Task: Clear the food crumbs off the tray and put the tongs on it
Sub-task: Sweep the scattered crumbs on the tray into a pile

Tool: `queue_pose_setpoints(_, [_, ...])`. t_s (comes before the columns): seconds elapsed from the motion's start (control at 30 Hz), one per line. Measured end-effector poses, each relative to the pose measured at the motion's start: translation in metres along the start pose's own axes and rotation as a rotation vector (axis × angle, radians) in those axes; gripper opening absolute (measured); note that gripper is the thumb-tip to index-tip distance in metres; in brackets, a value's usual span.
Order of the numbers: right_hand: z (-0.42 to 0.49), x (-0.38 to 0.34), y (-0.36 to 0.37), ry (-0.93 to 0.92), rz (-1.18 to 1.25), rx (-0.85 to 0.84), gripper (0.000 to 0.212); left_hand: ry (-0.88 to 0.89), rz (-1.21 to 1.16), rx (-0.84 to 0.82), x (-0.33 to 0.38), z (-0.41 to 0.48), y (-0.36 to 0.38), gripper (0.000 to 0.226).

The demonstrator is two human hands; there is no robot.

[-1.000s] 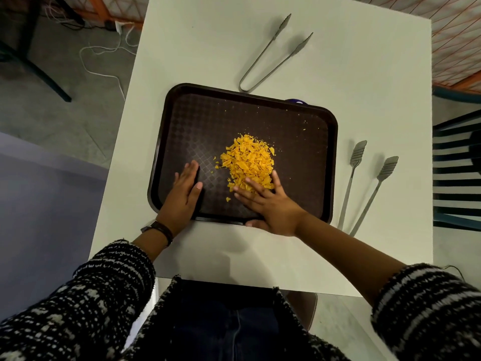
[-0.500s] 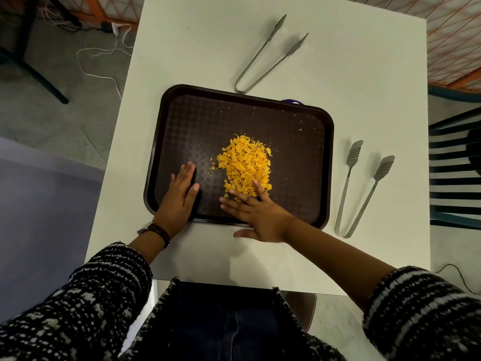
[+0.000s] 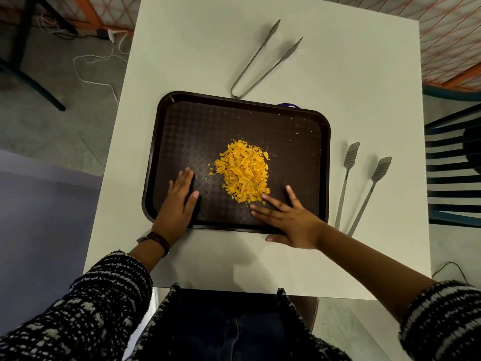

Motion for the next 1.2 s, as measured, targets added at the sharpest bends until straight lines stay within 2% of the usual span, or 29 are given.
queue_pose_setpoints(0.3, [-0.007, 0.0, -0.007, 0.021, 0.062, 0.016, 0.068, -0.002, 0.061, 0.003, 0.014, 0.006, 0.009, 0.065])
queue_pose_setpoints(0.43, [-0.022, -0.009, 0.011, 0.095, 0.165, -0.025, 0.071, 0.042, 0.087, -0.008, 0.027, 0.022, 0.017, 0.065])
queue_pose_setpoints(0.57, [-0.016, -0.016, 0.02, 0.151, 0.226, -0.018, 0.071, -0.008, 0.133, 0.023, 0.037, 0.042, 0.023, 0.065])
queue_pose_setpoints(0.67, [-0.004, -0.019, 0.013, 0.164, 0.264, 0.042, 0.07, -0.026, 0.17, 0.032, 0.043, 0.049, 0.03, 0.065])
queue_pose_setpoints(0.8, [-0.001, -0.007, -0.007, 0.198, 0.345, 0.245, 0.064, 0.027, 0.179, -0.042, 0.052, 0.053, 0.041, 0.068])
queue_pose_setpoints(0.9, [0.004, 0.023, -0.019, 0.366, 0.501, 0.389, 0.066, 0.108, 0.13, -0.129, 0.062, 0.051, 0.046, 0.066])
queue_pose_setpoints(1.03, [0.025, 0.075, -0.029, 0.683, 0.714, 0.53, 0.066, 0.102, 0.01, -0.145, 0.069, 0.044, 0.037, 0.061])
queue_pose_setpoints(1.2, [0.058, 0.111, -0.036, 0.875, 0.751, 0.494, 0.062, 0.078, 0.012, -0.083, 0.055, 0.044, 0.022, 0.059])
Point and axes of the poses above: each hand's wrist, its own z-axis towards the middle knuckle, its own y-axis out of the palm, x = y × z, the point moved 3 cm from there along z, towards the middle knuckle, and after that the axes turned 10 degrees about -x, right-handed, at the moved point
